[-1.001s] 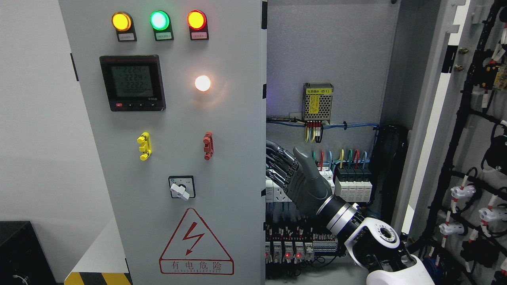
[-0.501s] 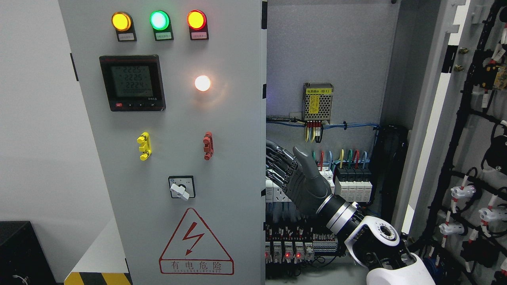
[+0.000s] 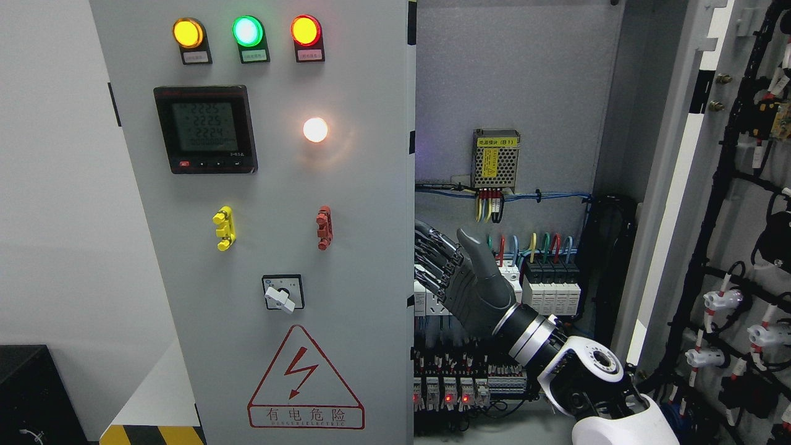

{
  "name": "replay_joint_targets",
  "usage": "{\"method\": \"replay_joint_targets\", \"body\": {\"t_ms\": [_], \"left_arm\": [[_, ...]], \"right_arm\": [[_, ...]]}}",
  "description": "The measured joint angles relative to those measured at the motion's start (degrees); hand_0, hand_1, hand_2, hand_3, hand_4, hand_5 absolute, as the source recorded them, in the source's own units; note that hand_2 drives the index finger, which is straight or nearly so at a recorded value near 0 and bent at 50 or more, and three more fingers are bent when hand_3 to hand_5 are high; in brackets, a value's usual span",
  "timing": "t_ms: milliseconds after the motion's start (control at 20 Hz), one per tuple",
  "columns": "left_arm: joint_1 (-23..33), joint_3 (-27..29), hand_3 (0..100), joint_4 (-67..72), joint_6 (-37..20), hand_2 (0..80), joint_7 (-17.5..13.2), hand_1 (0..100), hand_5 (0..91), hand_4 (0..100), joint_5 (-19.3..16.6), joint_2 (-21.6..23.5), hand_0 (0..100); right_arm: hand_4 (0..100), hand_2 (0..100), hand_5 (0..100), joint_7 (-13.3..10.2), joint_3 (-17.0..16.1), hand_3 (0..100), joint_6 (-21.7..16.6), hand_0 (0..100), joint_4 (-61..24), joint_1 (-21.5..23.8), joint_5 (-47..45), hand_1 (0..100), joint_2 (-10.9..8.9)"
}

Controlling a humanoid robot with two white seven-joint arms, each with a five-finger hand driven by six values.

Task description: Open door with both hands

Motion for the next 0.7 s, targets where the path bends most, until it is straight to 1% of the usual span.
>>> {"method": "replay_joint_targets", "body": {"t_ms": [400,501,601,701], "left_arm": [[0.0,0.0,0,0.0,0.0,0.0,0.0,56,0.0,0,0.1,0.0,12],[0.0,0.0,0,0.0,0.0,0.0,0.0,56,0.0,0,0.1,0.0,12],[0.0,0.0,0,0.0,0.0,0.0,0.0,56,0.0,0,0.1,0.0,12],[0.0,0.0,0,0.0,0.0,0.0,0.0,56,0.0,0,0.1,0.0,12]], "right_arm": [[0,0,0,0.4,0.0,0,-0.1,10,-0.2,-0.1,-0.1,13,0.01],[0,0,0,1.9,0.1,0,-0.4,10,-0.3,-0.1,-0.1,13,0.03],[0,0,0,2.8,0.2,0,-0.4,10,-0.4,-0.1,-0.1,13,0.04],[0,0,0,3.1,0.3,0,-0.3,10,-0.5,-0.1,-0.1,13,0.05]]}}
